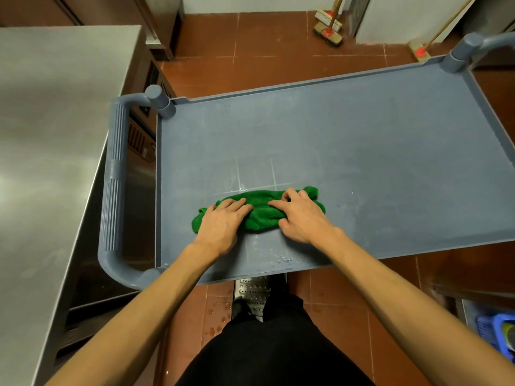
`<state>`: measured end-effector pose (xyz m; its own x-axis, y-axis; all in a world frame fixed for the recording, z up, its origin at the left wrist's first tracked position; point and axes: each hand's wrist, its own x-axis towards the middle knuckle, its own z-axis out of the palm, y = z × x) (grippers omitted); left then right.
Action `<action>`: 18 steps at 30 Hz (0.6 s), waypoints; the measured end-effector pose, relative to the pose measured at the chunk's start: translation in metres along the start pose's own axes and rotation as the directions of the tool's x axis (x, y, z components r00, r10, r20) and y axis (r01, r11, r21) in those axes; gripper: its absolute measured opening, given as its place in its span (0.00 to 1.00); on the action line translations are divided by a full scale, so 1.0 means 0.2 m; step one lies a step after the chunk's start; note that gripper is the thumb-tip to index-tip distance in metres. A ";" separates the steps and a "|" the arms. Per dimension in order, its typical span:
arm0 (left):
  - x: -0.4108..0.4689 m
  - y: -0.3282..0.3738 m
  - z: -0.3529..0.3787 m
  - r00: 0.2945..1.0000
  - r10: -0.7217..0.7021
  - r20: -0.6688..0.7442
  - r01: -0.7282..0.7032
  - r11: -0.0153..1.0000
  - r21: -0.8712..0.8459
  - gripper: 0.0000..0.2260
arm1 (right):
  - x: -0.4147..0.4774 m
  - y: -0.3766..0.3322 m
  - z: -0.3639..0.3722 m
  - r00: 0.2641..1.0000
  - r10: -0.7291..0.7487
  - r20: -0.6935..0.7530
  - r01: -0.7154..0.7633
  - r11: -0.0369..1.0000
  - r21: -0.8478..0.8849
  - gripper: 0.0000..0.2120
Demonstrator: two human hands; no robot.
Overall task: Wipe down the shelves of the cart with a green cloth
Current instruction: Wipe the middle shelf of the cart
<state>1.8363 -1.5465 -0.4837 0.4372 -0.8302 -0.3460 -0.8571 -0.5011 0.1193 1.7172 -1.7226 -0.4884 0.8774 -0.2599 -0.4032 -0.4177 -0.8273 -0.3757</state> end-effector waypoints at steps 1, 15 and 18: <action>-0.02 0.01 0.01 1.000 0.002 0.001 -0.002 1.000 -0.001 0.31 | -0.02 -0.01 0.01 1.000 0.005 0.005 -0.005 1.000 0.004 0.27; -0.30 0.04 0.08 0.986 0.155 0.067 -0.147 0.983 -0.113 0.27 | -0.37 -0.16 0.12 0.987 0.128 0.093 -0.133 0.990 0.044 0.21; -0.37 0.07 0.07 0.983 0.144 0.113 -0.128 0.982 -0.140 0.23 | -0.43 -0.19 0.13 0.986 0.149 0.080 -0.150 0.989 0.007 0.20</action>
<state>1.7888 -1.4885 -0.4689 0.2754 -0.8607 -0.4283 -0.8592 -0.4202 0.2920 1.6518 -1.6565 -0.4620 0.7836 -0.3401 -0.5199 -0.5467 -0.7751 -0.3169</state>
